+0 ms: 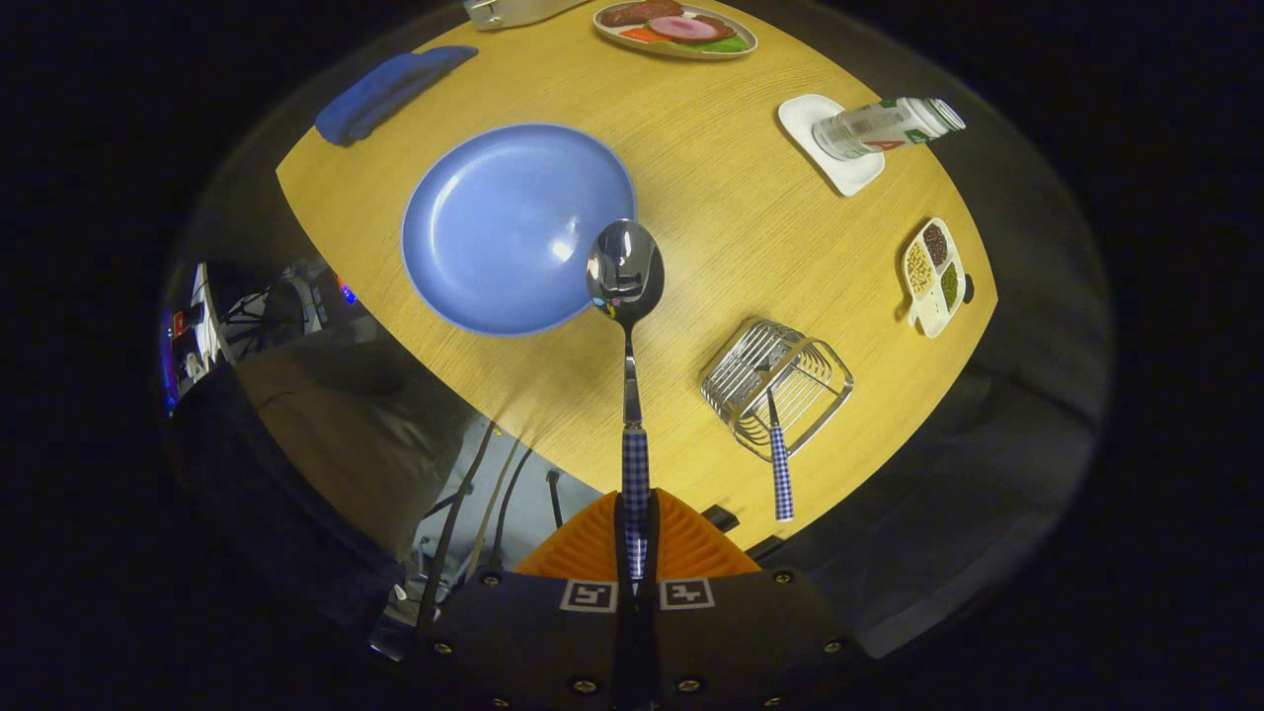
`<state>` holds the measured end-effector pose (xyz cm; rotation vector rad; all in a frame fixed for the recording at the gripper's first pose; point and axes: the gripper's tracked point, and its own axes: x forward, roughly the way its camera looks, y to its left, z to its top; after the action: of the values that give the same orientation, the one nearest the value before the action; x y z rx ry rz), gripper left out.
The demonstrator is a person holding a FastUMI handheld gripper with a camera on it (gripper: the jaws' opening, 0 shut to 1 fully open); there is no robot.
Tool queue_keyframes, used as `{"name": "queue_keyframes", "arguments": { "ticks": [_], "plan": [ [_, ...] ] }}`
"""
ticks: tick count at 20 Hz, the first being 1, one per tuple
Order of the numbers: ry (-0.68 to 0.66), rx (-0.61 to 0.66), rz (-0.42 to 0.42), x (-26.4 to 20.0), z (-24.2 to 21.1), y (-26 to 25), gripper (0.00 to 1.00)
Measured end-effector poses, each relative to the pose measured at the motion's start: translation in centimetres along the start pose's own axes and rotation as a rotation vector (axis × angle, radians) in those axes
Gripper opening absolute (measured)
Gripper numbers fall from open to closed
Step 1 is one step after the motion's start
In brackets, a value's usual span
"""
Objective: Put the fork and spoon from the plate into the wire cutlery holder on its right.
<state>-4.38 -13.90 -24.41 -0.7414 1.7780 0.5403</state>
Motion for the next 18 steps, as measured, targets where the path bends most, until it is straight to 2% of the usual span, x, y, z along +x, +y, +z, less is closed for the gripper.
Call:
{"name": "queue_keyframes", "arguments": {
  "ticks": [8, 18],
  "plan": [
    [0.043, 0.014, -0.042, -1.7, -3.1, -4.1, 0.01],
    [0.106, 0.072, -0.012, -2.3, -6.2, -6.9, 0.01]
  ]
}}
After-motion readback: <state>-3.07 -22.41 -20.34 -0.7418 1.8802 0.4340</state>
